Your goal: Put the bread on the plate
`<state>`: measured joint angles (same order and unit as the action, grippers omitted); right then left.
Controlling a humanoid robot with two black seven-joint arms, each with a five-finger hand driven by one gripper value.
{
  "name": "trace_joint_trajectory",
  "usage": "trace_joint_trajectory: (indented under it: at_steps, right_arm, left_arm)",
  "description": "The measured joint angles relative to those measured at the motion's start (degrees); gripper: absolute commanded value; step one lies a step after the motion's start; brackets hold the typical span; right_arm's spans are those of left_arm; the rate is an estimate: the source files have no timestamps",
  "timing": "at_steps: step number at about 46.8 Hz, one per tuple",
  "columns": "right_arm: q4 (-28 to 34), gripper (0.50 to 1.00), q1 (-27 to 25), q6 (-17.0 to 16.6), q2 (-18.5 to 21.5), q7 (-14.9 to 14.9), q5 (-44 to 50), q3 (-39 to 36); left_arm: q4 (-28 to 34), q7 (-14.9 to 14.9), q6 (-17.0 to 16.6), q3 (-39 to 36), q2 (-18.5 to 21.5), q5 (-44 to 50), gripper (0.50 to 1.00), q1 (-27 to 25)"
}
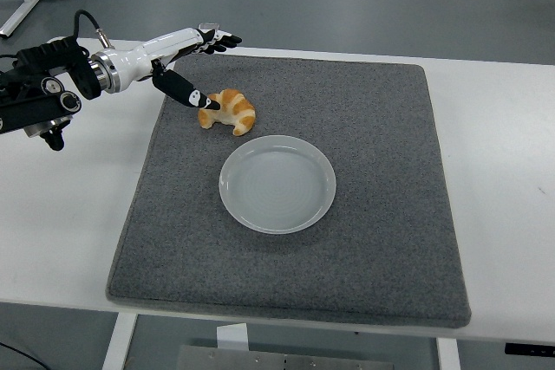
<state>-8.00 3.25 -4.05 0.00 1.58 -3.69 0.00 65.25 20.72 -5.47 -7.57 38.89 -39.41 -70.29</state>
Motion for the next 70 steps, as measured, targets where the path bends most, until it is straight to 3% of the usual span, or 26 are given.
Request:
trace_joint_trajectory:
  at_steps: [12,36,51,70]
  right_arm:
    - [0.00,0.954,0.00,0.01,0.00,0.02,0.00,0.00]
    - [0.00,0.952,0.00,0.02,0.00,0.02,0.00,0.00]
    - [0.00,0.952,-0.02,0.02,0.00,0.02,0.00,0.00]
    - [0.00,0.952,-0.02,0.02,0.00,0.02,0.00,0.00]
  left_arm:
    - [-8.37,1.26,-1.92,-0.30,-5.01,-0.53,0.990,4.07]
    - [-20.63,2.47,-2.23,-0.85,-14.32,-0.76,0.988,6.02]
    - [-21.08,2.57,-2.51,-0.87,-15.84,-0.76,0.984,7.05]
    - [-26.82,3.97,-2.59,-0.93,-18.76,-0.65,0.973,8.47]
